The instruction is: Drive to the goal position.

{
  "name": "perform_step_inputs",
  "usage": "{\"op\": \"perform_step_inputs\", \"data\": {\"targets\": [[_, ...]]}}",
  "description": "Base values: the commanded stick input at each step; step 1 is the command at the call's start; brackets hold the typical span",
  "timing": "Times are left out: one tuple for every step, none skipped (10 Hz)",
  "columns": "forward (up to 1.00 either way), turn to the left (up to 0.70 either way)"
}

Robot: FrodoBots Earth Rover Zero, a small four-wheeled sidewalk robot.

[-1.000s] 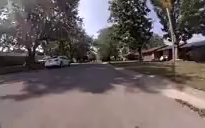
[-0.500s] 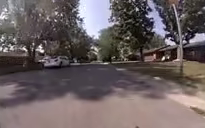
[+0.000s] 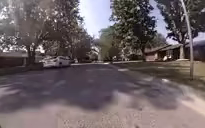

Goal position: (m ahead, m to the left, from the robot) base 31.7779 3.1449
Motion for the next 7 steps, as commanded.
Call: {"op": "perform_step_inputs", "data": {"targets": [[0.69,0.03],[0.69,0.03],[0.69,0.03],[0.69,0.03],[0.69,0.03],[0.69,0.03],[0.69,0.03]]}}
